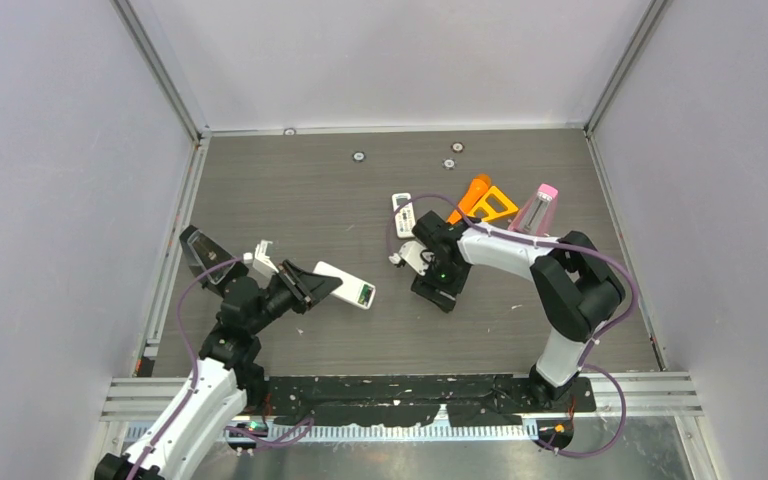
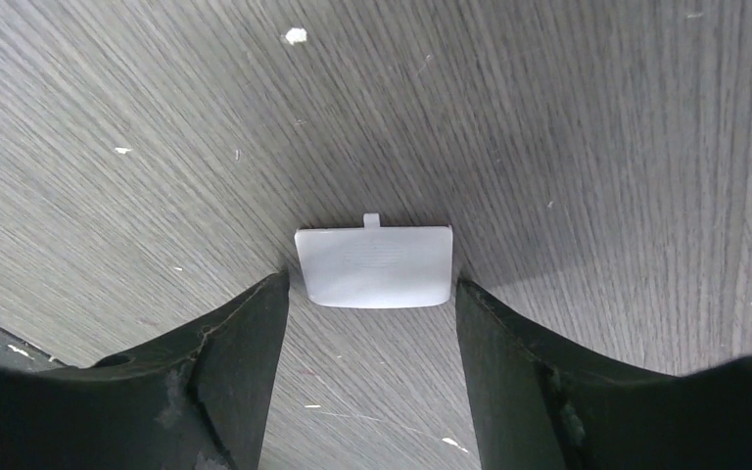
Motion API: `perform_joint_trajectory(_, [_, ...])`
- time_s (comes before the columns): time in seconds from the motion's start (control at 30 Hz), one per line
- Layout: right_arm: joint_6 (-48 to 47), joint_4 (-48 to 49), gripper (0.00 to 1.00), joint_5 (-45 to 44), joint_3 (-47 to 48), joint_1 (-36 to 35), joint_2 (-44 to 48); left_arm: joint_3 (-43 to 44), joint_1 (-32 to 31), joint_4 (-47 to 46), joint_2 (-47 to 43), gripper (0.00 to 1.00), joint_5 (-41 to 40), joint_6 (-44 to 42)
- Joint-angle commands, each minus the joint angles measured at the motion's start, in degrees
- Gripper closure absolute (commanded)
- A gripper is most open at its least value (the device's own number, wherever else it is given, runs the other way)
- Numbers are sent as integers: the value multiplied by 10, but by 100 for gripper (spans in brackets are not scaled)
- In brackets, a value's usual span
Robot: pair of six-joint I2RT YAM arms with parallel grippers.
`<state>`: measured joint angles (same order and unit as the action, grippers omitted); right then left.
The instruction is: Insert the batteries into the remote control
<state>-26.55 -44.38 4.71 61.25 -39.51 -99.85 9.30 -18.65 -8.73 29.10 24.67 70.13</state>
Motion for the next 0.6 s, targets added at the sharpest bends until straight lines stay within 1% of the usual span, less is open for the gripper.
perform_joint_trajectory(0.0, [2,-23,36,48,15,10,-18,7,4,-24,-2,100,8,5])
perform_joint_trajectory(0.03, [3,-23,38,47,17,11,-21,8,4,-24,-2,100,7,5])
perform_joint_trajectory(0.07, [7,-21,44,44,18,12,-22,9,4,-25,-1,100,7,5])
perform_joint_trajectory(0.1, [11,-20,46,38,20,12,-22,9,4,-24,-1,100,7,5])
perform_joint_trajectory(0.13, [12,-15,51,34,21,12,-22,9,4,-25,-1,100,7,4])
perform_joint_trajectory(0.2, [19,-7,56,19,23,12,-13,8,4,-24,0,100,7,3])
perform_joint_trajectory(0.27, [24,6,59,16,21,12,6,8,4,-28,1,100,7,-1])
perform_joint_trajectory(0.4, [40,46,61,42,9,3,97,11,3,-46,0,100,13,-27])
perform_joint_trajectory(0.47, [51,72,61,70,-3,-13,144,11,3,-55,-3,100,12,-42])
perform_joint_trajectory(0.53, [67,104,61,75,-20,-39,191,15,4,-59,-7,100,9,-59])
perform_joint_trajectory(0.57, [76,125,61,72,-26,-64,206,18,4,-60,-9,100,9,-68])
